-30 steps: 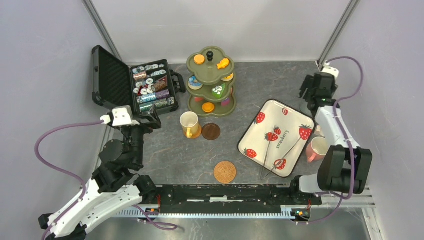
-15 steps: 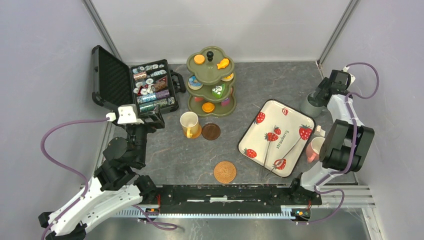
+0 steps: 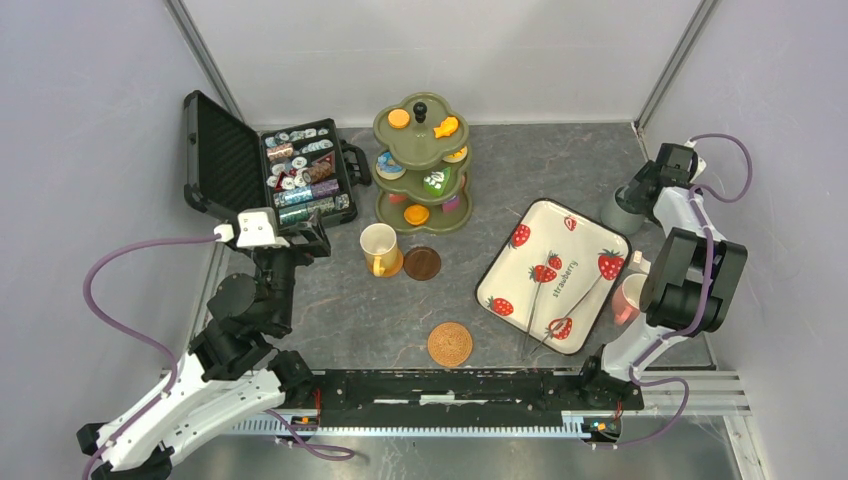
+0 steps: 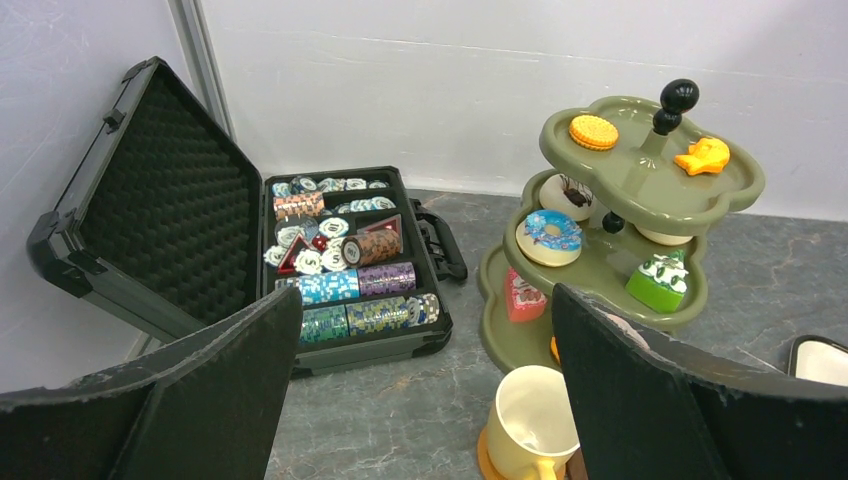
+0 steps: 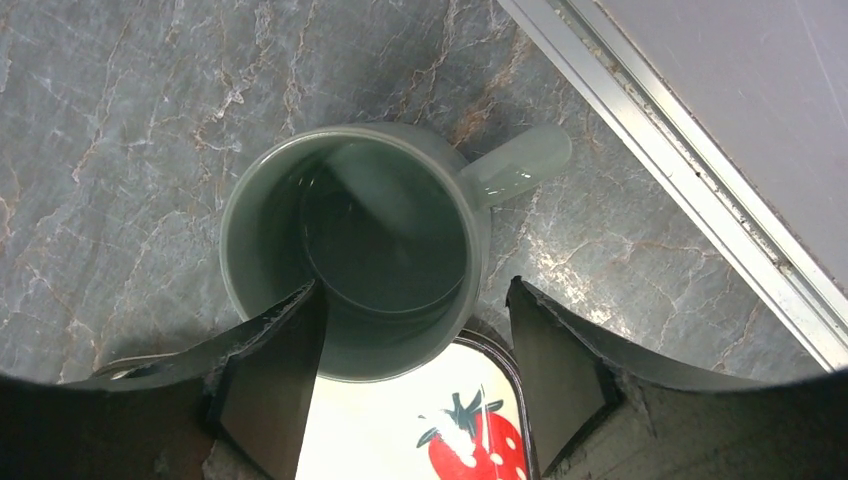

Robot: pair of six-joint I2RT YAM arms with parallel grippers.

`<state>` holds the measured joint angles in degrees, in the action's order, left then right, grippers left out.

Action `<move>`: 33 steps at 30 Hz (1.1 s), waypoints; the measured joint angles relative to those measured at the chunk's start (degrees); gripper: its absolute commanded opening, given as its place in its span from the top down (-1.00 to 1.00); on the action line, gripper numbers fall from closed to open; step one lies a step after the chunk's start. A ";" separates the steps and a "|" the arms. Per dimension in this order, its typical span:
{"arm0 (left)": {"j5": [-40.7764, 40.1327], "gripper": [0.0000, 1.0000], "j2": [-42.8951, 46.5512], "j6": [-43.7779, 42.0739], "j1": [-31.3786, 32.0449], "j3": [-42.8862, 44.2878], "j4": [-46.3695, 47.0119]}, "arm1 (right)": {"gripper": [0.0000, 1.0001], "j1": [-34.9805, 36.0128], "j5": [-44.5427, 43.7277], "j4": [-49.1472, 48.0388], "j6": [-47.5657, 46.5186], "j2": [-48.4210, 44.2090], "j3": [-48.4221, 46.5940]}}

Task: Serve the afternoon tea

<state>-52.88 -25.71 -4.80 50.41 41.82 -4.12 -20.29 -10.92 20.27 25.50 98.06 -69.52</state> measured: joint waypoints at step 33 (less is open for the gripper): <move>0.83 -1.00 -0.90 1.60 0.46 -0.02 0.44 | -0.06 3.76 -0.35 18.23 -8.31 -38.91 28.83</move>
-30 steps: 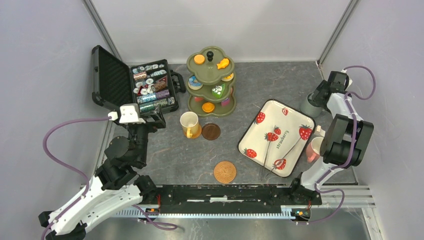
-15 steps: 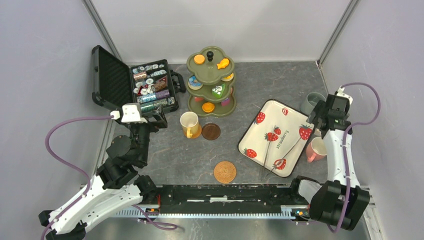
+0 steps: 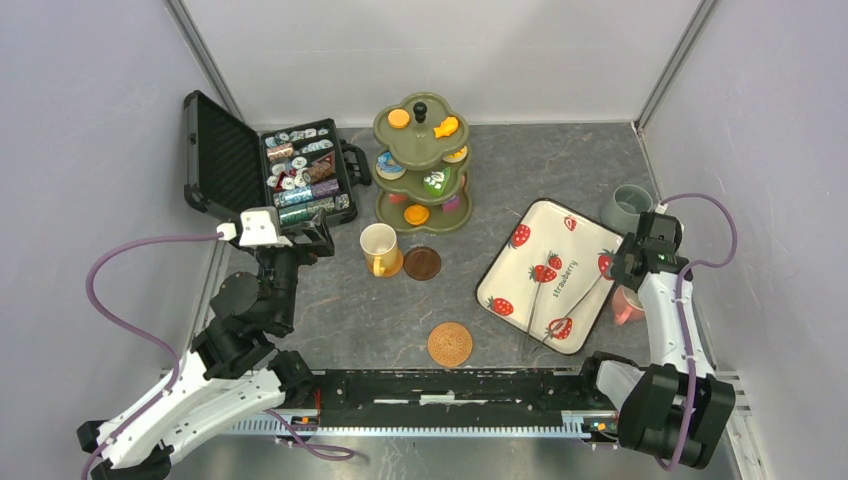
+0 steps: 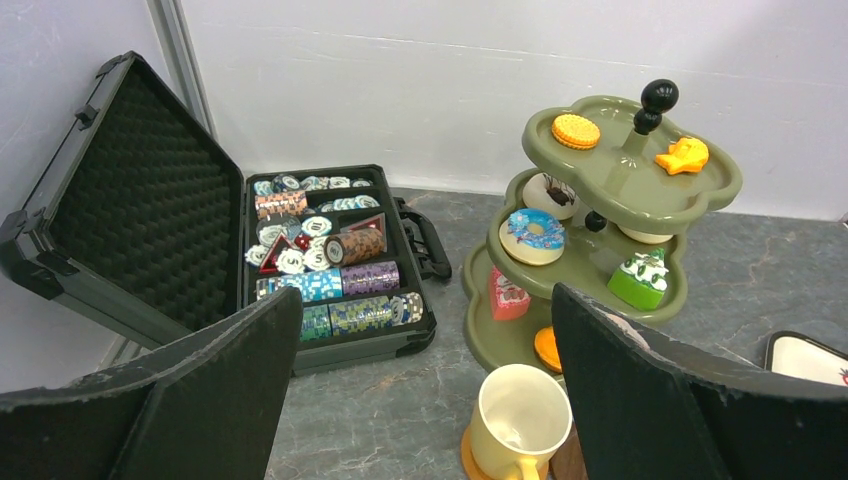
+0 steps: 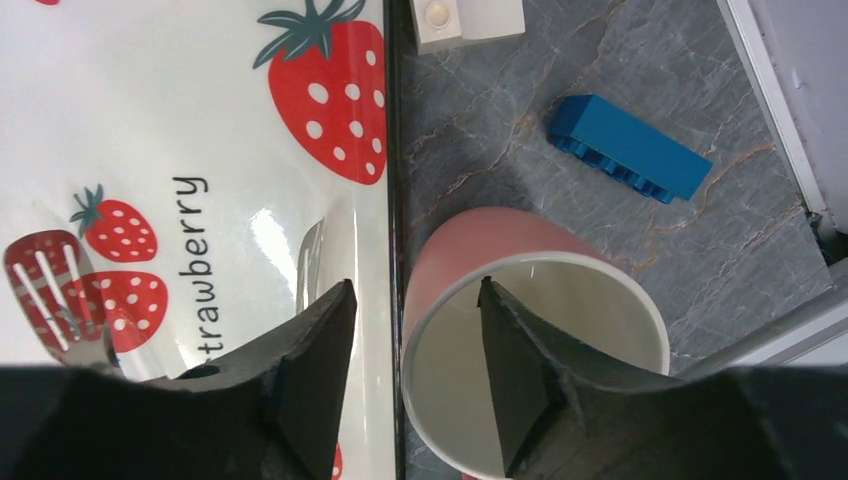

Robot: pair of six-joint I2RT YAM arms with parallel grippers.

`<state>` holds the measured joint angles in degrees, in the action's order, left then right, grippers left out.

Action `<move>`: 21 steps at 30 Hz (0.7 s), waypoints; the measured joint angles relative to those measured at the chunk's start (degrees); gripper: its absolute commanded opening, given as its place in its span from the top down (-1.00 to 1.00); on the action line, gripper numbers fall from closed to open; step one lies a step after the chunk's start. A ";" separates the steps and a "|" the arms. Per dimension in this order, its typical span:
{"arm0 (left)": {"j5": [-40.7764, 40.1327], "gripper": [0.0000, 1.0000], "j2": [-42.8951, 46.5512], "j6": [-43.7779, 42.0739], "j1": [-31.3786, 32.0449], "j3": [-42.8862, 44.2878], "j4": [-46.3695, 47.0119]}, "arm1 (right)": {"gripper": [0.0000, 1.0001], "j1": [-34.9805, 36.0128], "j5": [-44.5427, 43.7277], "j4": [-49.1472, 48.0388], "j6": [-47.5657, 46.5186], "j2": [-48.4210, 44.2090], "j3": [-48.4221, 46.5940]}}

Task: Serve the afternoon tea

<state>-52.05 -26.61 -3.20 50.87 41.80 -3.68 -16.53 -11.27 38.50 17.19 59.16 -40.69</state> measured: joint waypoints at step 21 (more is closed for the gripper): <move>0.04 -1.00 0.17 1.46 0.02 0.00 -0.22 | 1.00 0.20 -4.52 -4.87 1.42 -6.51 5.79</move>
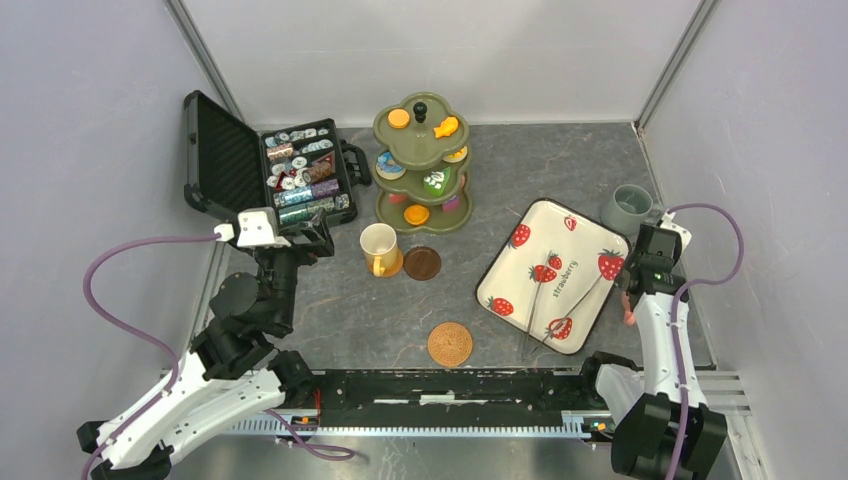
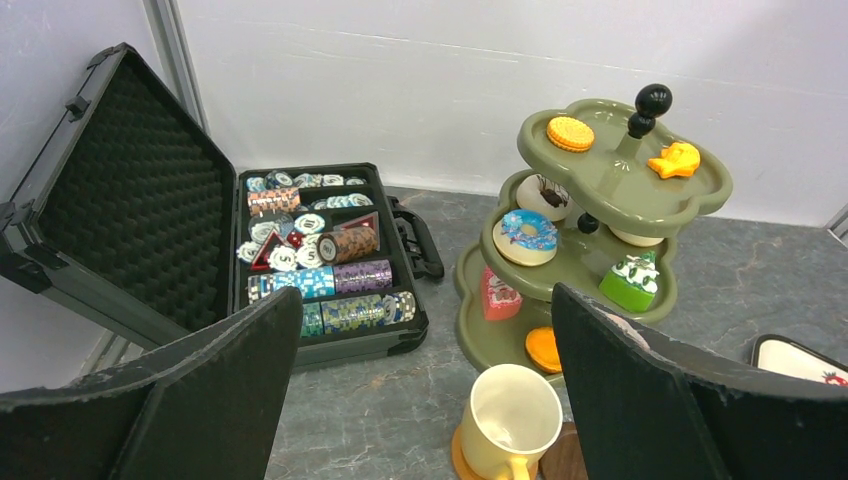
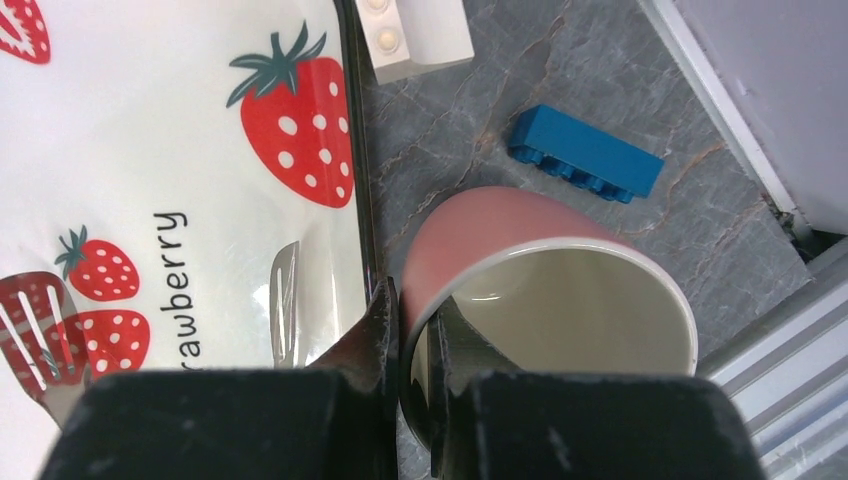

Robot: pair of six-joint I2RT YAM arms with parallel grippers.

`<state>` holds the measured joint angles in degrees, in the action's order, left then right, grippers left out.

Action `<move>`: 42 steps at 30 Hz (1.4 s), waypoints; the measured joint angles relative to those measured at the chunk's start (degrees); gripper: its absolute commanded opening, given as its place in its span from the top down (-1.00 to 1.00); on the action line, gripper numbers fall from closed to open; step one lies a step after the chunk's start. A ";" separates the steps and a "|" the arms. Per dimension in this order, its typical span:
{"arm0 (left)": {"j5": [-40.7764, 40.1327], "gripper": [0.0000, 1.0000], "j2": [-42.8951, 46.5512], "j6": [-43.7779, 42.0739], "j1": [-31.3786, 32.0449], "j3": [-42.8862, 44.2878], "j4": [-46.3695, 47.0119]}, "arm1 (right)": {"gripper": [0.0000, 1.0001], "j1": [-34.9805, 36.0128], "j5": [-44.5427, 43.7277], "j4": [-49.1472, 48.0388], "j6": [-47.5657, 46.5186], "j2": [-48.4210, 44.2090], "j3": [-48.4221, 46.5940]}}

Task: Serve the afternoon tea

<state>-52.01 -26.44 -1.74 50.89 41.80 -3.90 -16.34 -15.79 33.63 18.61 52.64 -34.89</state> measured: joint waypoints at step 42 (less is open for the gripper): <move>-0.35 -1.00 1.90 0.68 1.18 -0.02 -0.20 | 1.00 69.55 -5.95 -3.72 16.79 49.09 -51.12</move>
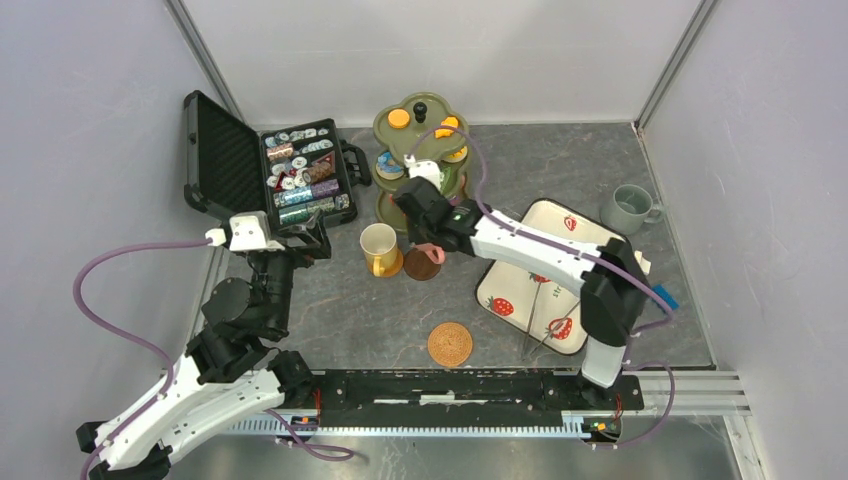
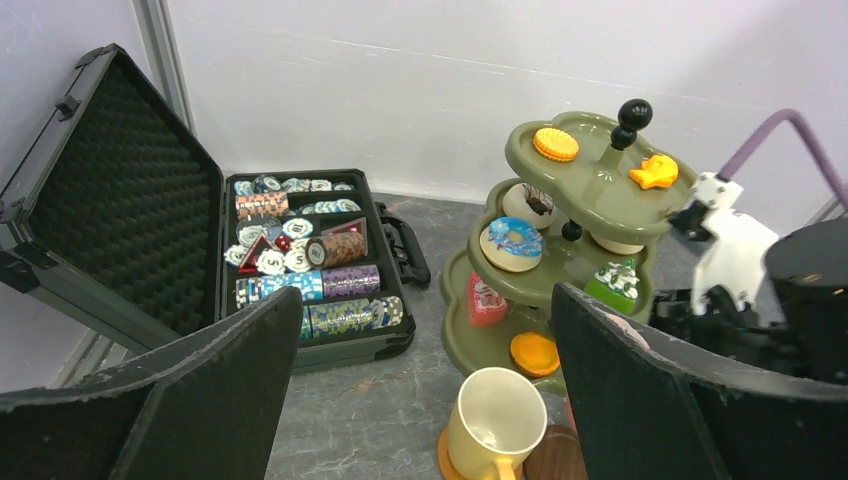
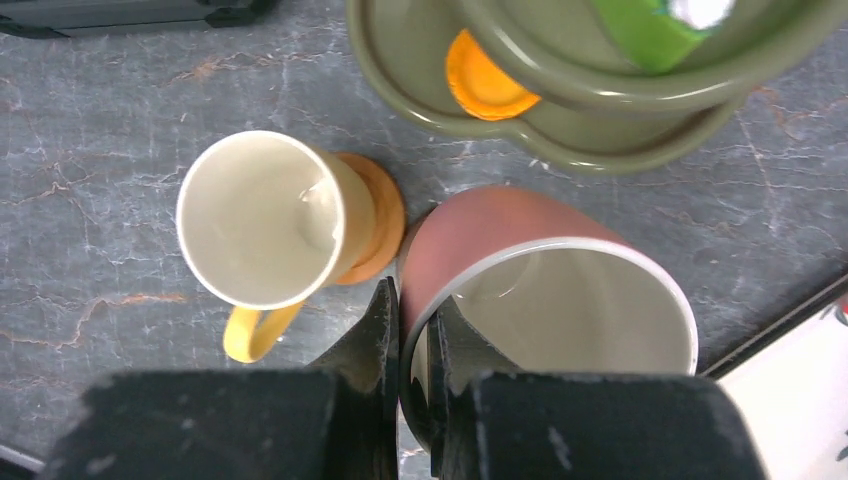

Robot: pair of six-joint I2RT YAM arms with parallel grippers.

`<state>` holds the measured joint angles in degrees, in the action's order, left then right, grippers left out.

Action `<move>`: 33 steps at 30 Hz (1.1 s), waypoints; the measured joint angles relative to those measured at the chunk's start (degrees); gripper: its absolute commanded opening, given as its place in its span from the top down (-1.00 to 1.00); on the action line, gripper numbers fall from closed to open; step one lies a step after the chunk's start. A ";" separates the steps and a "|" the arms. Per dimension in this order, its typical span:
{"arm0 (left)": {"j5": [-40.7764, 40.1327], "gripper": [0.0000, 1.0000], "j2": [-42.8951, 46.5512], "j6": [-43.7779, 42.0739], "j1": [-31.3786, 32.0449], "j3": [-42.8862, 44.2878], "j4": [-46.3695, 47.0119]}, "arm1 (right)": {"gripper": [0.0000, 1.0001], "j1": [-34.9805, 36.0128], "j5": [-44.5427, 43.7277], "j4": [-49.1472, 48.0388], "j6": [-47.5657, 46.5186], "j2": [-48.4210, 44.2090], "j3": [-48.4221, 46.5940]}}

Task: Serve the afternoon tea

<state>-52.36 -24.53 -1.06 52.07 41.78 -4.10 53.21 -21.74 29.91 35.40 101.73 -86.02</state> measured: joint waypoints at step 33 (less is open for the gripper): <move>-3.13 -1.00 1.53 -1.18 3.69 -0.96 4.07 | 1.00 4.00 -7.23 19.52 20.96 17.40 -18.91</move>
<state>-55.48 -23.00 -2.24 55.77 40.82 -0.03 57.21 -28.97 49.43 56.36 119.13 -104.92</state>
